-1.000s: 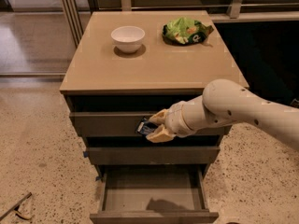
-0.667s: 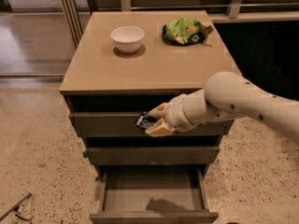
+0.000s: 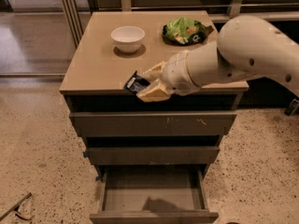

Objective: Pick rxbar blueberry from bottom drawer and place on counter

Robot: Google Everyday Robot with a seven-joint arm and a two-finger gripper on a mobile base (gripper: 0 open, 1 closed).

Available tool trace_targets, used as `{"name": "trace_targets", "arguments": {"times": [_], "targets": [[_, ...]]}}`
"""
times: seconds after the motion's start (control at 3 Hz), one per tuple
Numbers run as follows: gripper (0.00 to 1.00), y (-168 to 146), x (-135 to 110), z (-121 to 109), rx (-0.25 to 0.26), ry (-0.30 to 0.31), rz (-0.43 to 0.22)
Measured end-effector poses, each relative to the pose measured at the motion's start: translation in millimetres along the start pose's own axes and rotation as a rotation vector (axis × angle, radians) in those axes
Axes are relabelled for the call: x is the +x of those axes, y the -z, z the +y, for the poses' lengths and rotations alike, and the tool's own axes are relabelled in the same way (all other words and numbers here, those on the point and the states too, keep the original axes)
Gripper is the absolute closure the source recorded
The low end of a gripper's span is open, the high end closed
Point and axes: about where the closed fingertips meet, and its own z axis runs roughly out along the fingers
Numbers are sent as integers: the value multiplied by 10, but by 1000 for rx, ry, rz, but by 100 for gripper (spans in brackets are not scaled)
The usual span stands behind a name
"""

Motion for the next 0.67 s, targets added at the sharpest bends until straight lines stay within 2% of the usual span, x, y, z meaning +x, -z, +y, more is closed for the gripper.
{"name": "trace_targets", "arguments": {"times": [0.67], "targets": [[100, 48, -86, -60, 18, -5, 7]]}}
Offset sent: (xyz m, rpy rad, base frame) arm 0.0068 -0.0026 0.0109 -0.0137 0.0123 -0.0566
